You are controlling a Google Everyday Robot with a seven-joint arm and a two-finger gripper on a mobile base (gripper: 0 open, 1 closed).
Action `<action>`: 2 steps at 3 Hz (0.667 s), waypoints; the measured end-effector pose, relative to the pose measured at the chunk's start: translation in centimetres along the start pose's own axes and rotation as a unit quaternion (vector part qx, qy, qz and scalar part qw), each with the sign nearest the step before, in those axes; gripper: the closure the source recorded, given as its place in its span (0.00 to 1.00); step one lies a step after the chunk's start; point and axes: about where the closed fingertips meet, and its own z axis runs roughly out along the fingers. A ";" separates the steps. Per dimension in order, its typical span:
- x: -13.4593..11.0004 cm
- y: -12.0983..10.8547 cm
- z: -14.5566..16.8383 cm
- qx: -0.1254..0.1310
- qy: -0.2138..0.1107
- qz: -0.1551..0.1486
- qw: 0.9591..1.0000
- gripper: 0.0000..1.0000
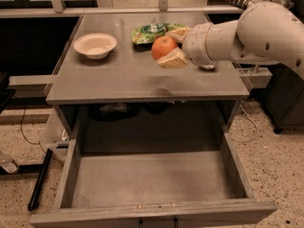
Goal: Pick orange from top drawer and place on counter
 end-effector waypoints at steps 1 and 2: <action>0.7 -1.5 2.6 0.007 -0.024 0.046 0.999 1.00; 1.8 -1.2 4.9 -0.014 -0.041 0.098 0.994 1.00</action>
Offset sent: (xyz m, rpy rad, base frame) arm 0.0582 0.0208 -0.0517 0.2795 0.2350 -0.0204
